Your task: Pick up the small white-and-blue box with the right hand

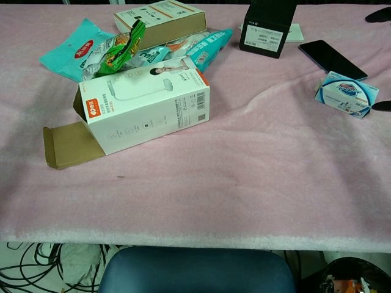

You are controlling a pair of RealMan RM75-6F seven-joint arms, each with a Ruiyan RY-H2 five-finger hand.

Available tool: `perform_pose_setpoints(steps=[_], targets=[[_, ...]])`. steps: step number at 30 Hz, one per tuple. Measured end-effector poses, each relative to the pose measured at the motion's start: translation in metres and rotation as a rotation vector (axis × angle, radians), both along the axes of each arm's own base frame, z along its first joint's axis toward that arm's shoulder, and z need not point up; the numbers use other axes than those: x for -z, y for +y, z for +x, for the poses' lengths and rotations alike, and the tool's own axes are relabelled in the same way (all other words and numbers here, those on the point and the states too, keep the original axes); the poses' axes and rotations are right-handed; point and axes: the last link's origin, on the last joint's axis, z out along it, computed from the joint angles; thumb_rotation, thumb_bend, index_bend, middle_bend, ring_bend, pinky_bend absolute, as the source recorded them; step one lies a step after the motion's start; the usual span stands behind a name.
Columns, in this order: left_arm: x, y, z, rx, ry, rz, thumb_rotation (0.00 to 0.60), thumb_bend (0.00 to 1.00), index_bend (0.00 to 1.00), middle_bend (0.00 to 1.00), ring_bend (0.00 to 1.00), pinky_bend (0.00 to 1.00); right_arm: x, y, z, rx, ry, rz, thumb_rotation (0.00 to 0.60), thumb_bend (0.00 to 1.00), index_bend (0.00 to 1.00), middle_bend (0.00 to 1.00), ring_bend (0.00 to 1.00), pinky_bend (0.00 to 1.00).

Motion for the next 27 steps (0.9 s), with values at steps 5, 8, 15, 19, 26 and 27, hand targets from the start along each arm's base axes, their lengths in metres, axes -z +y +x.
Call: perform_pose_setpoints(steps=[5,8,15,19,26,27], targets=[[0.0,0.002,-0.001,-0.018,-0.003,-0.005,0.6,0.0,0.0,0.0,0.0,0.0,0.019,-0.024,0.001,0.034,0.01,0.007,0.6,0.05,0.0,0.0,0.0,0.23],[0.0,0.004,-0.002,-0.028,-0.009,-0.003,0.6,0.0,0.0,0.0,0.0,0.0,0.027,-0.042,0.003,0.04,0.024,-0.001,0.6,0.05,0.0,0.0,0.0,0.22],[0.0,0.005,-0.002,-0.043,-0.02,-0.002,0.6,0.0,0.0,0.0,0.0,0.0,0.041,-0.081,0.008,0.051,0.062,-0.001,0.6,0.03,0.0,0.0,0.0,0.21],[0.0,0.006,-0.002,-0.047,-0.022,-0.003,0.6,0.0,0.0,0.0,0.0,0.0,0.048,-0.093,0.006,0.077,0.083,0.027,0.6,0.02,0.0,0.0,0.0,0.2],[-0.001,0.006,-0.002,-0.052,-0.03,0.0,0.6,0.0,0.0,0.0,0.0,0.0,0.058,-0.102,-0.008,0.137,0.138,0.072,0.6,0.02,0.0,0.0,0.0,0.2],[-0.001,0.006,-0.002,-0.053,-0.03,0.0,0.6,0.0,0.0,0.0,0.0,0.0,0.059,-0.103,-0.01,0.147,0.142,0.077,0.6,0.02,0.0,0.0,0.0,0.2]])
